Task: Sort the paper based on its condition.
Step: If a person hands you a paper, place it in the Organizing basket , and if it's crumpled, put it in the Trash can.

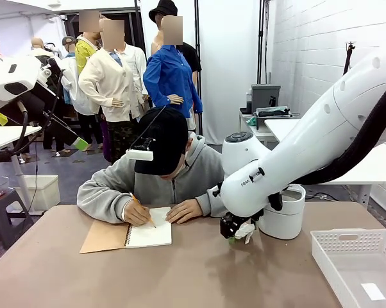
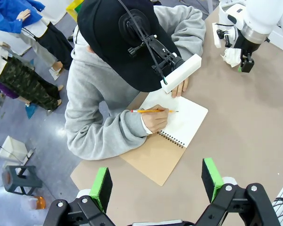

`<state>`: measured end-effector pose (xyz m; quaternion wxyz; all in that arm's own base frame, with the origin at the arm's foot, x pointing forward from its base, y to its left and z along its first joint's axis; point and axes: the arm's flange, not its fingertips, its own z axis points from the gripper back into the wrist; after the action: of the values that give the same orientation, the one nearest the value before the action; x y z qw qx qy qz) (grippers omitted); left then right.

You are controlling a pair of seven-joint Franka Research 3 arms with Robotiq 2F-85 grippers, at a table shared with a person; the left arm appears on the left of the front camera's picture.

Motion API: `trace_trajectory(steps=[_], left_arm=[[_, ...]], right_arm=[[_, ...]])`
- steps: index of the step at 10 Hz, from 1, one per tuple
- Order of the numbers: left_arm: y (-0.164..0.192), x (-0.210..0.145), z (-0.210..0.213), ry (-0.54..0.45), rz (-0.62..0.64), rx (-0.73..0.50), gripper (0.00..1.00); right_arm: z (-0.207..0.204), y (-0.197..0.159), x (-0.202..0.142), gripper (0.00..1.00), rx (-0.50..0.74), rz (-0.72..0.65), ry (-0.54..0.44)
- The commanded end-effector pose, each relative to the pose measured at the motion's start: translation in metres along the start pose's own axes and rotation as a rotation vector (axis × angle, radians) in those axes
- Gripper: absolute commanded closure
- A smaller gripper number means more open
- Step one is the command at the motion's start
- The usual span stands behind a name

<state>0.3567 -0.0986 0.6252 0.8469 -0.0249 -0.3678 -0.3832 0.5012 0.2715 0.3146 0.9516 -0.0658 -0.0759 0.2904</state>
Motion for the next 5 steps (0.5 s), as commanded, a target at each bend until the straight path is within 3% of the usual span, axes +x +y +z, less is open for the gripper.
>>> trace_trajectory(steps=[1, 5], left_arm=[[0.0012, -0.0008, 0.0, 0.0, 0.002, 0.002, 0.0], [0.0012, -0.0008, 0.0, 0.0, 0.002, 0.002, 0.0]], right_arm=[[-0.0088, 0.0019, 0.0049, 0.23, -0.086, 0.02, -0.038], [-0.0052, 0.0015, 0.0061, 1.0, -0.075, 0.015, -0.034]])
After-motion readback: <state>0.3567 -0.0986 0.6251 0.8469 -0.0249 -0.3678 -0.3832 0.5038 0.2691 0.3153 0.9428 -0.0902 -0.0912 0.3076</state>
